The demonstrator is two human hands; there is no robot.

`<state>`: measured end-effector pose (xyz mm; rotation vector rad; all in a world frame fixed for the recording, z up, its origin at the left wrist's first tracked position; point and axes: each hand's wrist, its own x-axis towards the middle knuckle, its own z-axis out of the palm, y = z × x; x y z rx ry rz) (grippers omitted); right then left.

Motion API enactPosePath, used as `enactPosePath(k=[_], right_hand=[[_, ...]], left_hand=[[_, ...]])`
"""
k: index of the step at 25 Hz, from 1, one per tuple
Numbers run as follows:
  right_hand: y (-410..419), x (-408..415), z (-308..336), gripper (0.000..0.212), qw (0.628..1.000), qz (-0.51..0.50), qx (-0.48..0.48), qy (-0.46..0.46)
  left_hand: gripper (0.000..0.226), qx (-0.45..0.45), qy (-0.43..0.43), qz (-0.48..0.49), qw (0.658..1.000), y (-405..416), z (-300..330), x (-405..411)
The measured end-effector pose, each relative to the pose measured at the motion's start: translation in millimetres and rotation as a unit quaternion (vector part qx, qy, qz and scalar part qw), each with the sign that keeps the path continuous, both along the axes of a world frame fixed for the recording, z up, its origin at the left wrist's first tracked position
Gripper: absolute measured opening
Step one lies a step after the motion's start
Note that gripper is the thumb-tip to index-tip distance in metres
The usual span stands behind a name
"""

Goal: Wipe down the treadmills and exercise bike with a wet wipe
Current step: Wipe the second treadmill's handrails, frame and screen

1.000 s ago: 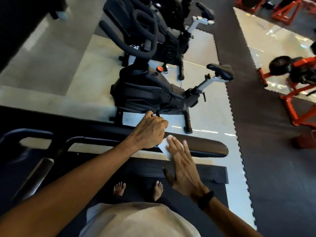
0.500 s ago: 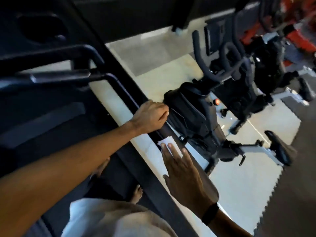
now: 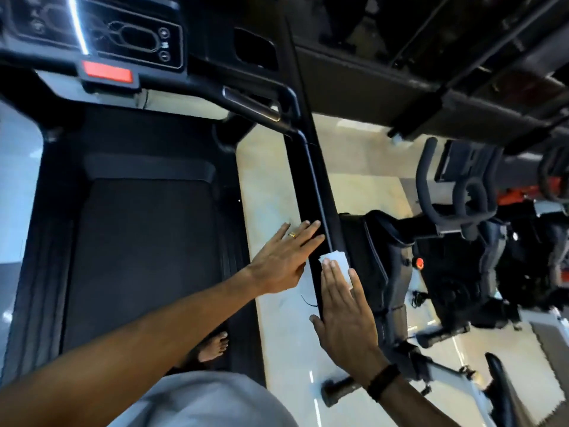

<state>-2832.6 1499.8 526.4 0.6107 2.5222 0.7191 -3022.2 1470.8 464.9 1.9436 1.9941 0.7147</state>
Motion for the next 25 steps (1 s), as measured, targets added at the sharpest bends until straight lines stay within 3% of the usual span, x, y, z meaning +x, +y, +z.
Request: enactPosePath(k=[5, 9, 11, 15, 17, 20, 23, 25], right_hand=[[1, 1, 11, 0.084, 0.995, 0.071, 0.001, -0.062], [39, -55, -1, 0.081, 0.988, 0.090, 0.035, -0.120], [47, -78, -19, 0.081, 0.963, 0.129, 0.055, -0.230], [42, -43, 5, 0.082, 0.896, 0.289, 0.027, -0.335], [58, -48, 31, 0.085, 0.901, 0.300, 0.045, -0.310], [92, -112, 11, 0.085, 0.921, 0.246, 0.097, -0.285], [75, -110, -9, 0.078, 0.866, 0.282, 0.071, -0.408], [70, -88, 18, 0.080, 0.846, 0.324, 0.001, -0.424]], left_hand=[[0.058, -0.070, -0.138, 0.136, 0.979, -49, -18, 15], [0.056, -0.096, -0.189, 0.227, 0.950, -61, -28, 22], [0.056, -0.106, -0.217, 0.266, 0.933, -57, -32, 21], [0.056, -0.108, -0.249, 0.311, 0.911, -48, -36, 26], [0.055, -0.113, -0.263, 0.323, 0.902, -39, -38, 32], [0.055, -0.103, -0.277, 0.343, 0.892, -18, -37, 40], [0.065, -0.093, -0.272, 0.350, 0.891, -16, -36, 42], [0.075, -0.095, -0.277, 0.371, 0.881, -23, -34, 37]])
